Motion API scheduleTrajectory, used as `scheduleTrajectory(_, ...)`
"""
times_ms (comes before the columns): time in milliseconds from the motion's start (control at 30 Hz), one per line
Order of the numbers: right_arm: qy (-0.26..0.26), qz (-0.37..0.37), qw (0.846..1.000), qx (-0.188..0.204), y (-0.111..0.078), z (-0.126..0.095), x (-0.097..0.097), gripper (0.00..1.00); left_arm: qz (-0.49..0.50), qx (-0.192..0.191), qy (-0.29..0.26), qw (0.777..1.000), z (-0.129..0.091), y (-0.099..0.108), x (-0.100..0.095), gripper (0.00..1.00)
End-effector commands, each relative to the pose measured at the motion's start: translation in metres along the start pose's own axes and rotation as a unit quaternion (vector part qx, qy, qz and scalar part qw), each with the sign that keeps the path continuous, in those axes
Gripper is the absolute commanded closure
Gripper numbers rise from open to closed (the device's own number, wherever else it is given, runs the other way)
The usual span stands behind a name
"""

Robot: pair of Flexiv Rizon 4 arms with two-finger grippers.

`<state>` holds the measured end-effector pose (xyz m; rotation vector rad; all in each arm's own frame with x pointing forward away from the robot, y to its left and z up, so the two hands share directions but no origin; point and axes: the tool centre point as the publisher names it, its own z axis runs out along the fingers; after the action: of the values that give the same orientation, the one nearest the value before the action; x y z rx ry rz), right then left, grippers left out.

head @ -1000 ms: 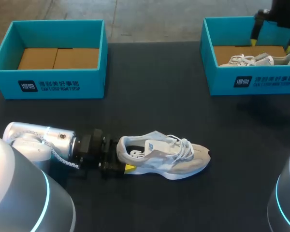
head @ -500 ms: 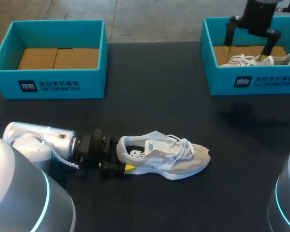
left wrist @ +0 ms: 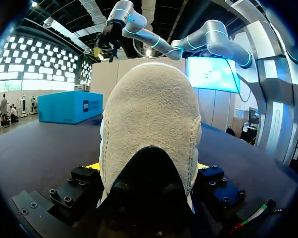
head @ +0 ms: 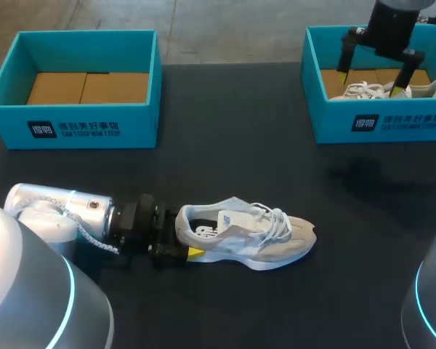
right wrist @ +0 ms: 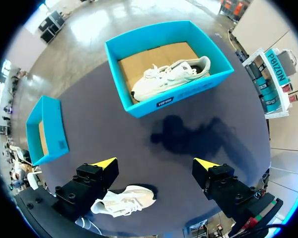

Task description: Take the shoe out of the shoebox, open the shoe tongue, remove and reinsert the insole, then place the shoe into the shoebox

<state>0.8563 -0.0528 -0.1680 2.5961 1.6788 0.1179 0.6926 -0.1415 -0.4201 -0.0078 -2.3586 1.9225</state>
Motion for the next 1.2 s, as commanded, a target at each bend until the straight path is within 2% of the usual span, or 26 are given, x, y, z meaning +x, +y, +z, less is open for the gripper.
scheduleTrajectory(33, -0.018, 0.002, 1.000, 0.013, -0.005, 0.014, 0.019, 0.00, 0.000, 0.000, -0.001, 1.000, 0.000, 0.003, -0.002, 1.00)
scheduleTrajectory(133, -0.019, -0.026, 0.999, 0.017, -0.020, 0.025, 0.040, 0.00, 0.000, 0.000, -0.001, 1.000, 0.000, 0.003, -0.002, 1.00)
scheduleTrajectory(267, -0.007, -0.057, 0.998, 0.018, -0.050, 0.031, 0.059, 0.00, 0.000, 0.000, -0.001, 1.000, 0.000, 0.003, -0.002, 1.00)
scheduleTrajectory(567, 0.003, -0.064, 0.998, 0.011, -0.127, 0.042, 0.089, 0.00, 0.000, 0.000, -0.001, 1.000, 0.000, 0.003, -0.002, 1.00)
scheduleTrajectory(767, 0.008, -0.063, 0.998, 0.013, -0.168, 0.054, 0.100, 0.00, 0.000, 0.000, -0.001, 1.000, 0.000, 0.003, -0.002, 1.00)
scheduleTrajectory(867, 0.024, -0.059, 0.998, 0.030, -0.187, 0.058, 0.109, 0.00, 0.000, 0.000, -0.001, 1.000, 0.000, 0.003, -0.002, 1.00)
scheduleTrajectory(900, 0.043, -0.059, 0.996, 0.041, -0.194, 0.060, 0.114, 0.00, 0.000, 0.000, -0.001, 1.000, 0.000, 0.003, -0.002, 1.00)
scheduleTrajectory(1200, 0.049, -0.064, 0.996, 0.049, -0.197, 0.061, 0.117, 0.00, 0.000, 0.000, -0.001, 1.000, 0.000, 0.003, -0.002, 1.00)
